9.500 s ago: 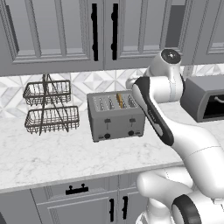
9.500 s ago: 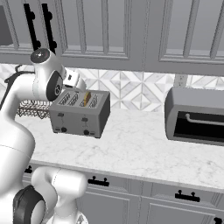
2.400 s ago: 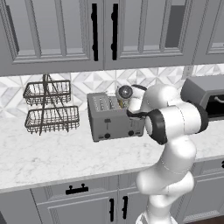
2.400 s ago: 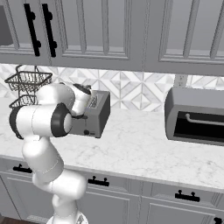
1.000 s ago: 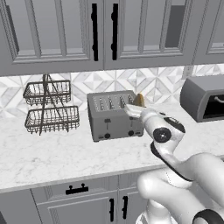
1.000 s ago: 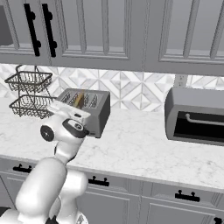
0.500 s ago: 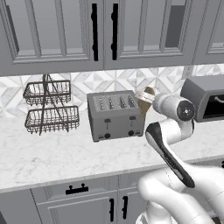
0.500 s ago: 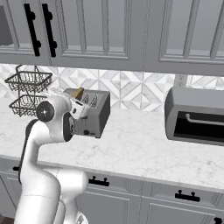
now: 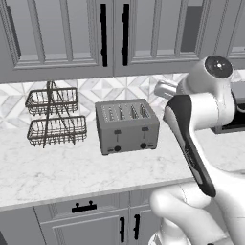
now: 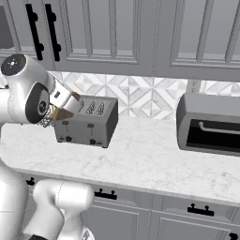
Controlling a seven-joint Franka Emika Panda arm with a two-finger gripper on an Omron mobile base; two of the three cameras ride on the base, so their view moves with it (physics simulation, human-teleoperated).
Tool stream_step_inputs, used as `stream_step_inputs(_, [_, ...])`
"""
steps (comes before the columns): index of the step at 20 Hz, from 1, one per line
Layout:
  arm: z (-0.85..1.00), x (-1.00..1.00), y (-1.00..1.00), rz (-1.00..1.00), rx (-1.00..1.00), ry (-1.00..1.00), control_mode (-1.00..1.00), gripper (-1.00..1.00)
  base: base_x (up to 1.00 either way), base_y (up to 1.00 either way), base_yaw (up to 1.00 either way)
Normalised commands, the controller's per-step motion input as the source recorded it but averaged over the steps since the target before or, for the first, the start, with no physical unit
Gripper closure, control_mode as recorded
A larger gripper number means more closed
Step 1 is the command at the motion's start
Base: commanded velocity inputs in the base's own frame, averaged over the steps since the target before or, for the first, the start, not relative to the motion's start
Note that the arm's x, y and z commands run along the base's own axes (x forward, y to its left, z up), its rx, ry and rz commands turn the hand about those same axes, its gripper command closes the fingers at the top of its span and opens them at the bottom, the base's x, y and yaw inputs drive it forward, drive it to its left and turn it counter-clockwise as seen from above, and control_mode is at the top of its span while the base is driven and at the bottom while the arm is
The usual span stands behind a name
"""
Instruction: Start the toaster. Once the lever pops up, take the bread to the plate on the dining counter.
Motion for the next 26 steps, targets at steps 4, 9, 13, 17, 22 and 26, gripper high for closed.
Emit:
stream_step_inputs(4, [-0.21, -0.89, -0.23, 0.0, -0.05, -0.04, -1.0, 1.0, 0.0, 0.0, 0.0])
stream_step_inputs(9, [-0.32, -0.58, -0.33, 0.0, -0.03, -0.19, -1.0, 1.0, 0.0, 0.0, 0.0])
stream_step_inputs(13, [-0.28, -0.24, -0.17, 0.0, -0.03, -0.11, -1.0, 1.0, 0.0, 0.0, 0.0])
stream_step_inputs(17, [-0.02, -0.09, 0.0, 0.0, -0.01, -0.01, 1.0, 1.0, -0.4, -0.04, 0.0])
stream_step_inputs(22, [0.0, 0.0, 0.0, 0.0, 0.0, 0.0, 1.0, 1.0, -0.8, -0.66, -0.29])
stream_step_inputs(26, [0.0, 0.0, 0.0, 0.0, 0.0, 0.0, 1.0, 1.0, -0.01, -0.91, -0.68])
